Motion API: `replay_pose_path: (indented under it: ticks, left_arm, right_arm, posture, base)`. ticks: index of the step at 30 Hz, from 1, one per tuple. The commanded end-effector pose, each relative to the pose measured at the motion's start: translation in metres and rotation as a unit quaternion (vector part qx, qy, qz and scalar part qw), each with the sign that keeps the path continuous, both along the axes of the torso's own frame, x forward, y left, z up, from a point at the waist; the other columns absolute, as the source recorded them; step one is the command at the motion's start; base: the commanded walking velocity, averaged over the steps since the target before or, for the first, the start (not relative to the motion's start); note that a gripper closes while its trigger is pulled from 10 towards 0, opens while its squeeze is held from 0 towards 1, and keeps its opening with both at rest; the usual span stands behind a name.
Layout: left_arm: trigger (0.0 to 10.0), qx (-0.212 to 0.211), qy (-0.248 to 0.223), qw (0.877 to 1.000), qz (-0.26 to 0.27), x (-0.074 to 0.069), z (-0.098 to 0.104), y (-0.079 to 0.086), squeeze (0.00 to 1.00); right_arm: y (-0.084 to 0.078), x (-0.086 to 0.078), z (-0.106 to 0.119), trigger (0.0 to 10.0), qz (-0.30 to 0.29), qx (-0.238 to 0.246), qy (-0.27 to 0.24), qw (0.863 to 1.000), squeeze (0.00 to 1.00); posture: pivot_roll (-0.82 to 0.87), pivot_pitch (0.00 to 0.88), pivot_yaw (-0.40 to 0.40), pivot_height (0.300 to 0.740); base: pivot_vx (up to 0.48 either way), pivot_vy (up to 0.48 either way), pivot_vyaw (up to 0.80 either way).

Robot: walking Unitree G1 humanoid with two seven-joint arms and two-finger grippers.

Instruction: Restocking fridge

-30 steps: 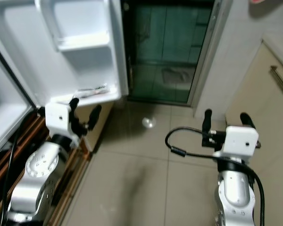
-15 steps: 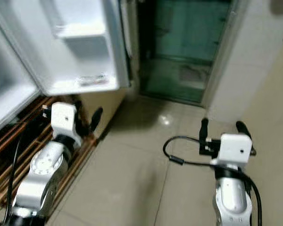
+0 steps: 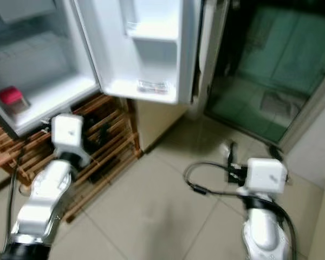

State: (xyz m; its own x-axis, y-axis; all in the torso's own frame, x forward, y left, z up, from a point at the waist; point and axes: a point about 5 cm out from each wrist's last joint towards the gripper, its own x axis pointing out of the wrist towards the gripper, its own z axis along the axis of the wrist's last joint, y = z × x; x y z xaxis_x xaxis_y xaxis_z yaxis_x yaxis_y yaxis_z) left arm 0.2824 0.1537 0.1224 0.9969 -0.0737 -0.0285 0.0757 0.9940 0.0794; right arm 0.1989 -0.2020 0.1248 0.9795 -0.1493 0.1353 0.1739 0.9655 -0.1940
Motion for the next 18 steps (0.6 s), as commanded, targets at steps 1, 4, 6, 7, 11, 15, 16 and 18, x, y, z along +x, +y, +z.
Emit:
replay_pose_path:
  ticks: [1,4,6,7,11,15,16,18]
  left_arm:
    - [10.0,-0.001,-0.012,1.000,-0.007,0.006,0.007,-0.009,0.00]
    - [10.0,0.000,-0.010,1.000,-0.006,0.007,0.006,-0.009,0.00]
    - [10.0,0.001,-0.010,1.000,-0.010,0.007,0.006,-0.010,0.00]
    - [10.0,0.001,-0.011,1.000,-0.012,0.007,0.006,-0.010,0.00]
    - [10.0,0.004,-0.018,0.999,-0.028,0.006,0.007,-0.014,0.00]
    - [10.0,-0.016,-0.030,0.999,-0.017,0.002,0.011,-0.005,0.00]
    - [10.0,-0.016,-0.030,0.999,-0.017,0.002,0.011,-0.005,0.00]
    - [10.0,-0.025,-0.036,0.999,0.002,-0.004,0.012,0.004,0.00]
  right_arm:
    - [-0.007,-0.001,0.003,10.0,-0.010,-0.009,-0.006,1.000,0.12]
    - [-0.007,0.000,0.000,10.0,-0.009,-0.009,-0.003,1.000,0.12]
    - [-0.007,0.003,-0.003,10.0,-0.009,-0.009,0.000,1.000,0.12]
    - [-0.006,0.004,-0.005,10.0,-0.010,-0.009,0.002,1.000,0.12]
    - [0.000,0.016,-0.014,10.0,-0.007,-0.008,0.008,1.000,0.13]
    - [0.001,0.023,-0.014,10.0,-0.007,-0.010,0.009,1.000,0.12]
    - [0.001,0.023,-0.014,10.0,-0.007,-0.010,0.009,1.000,0.12]
    - [-0.003,0.012,-0.013,10.0,-0.006,-0.013,0.006,1.000,0.13]
  posture:
    - [-0.19,0.000,0.059,0.740]
    - [-0.19,0.000,0.059,0.740]
    - [-0.19,0.000,0.059,0.740]
    - [-0.19,0.000,0.059,0.740]
    - [-0.19,0.000,0.059,0.740]
    - [-0.17,0.000,0.063,0.740]
    - [-0.17,0.000,0.063,0.740]
    - [-0.17,0.000,0.059,0.740]
  base:
    - [0.304,-0.368,0.67]
    - [0.305,-0.368,0.67]
    - [0.304,-0.368,0.67]
    - [0.304,-0.368,0.67]
    - [0.261,-0.399,0.67]
    - [0.061,-0.454,0.67]
    - [0.000,-0.480,0.66]
    - [0.000,-0.480,0.66]
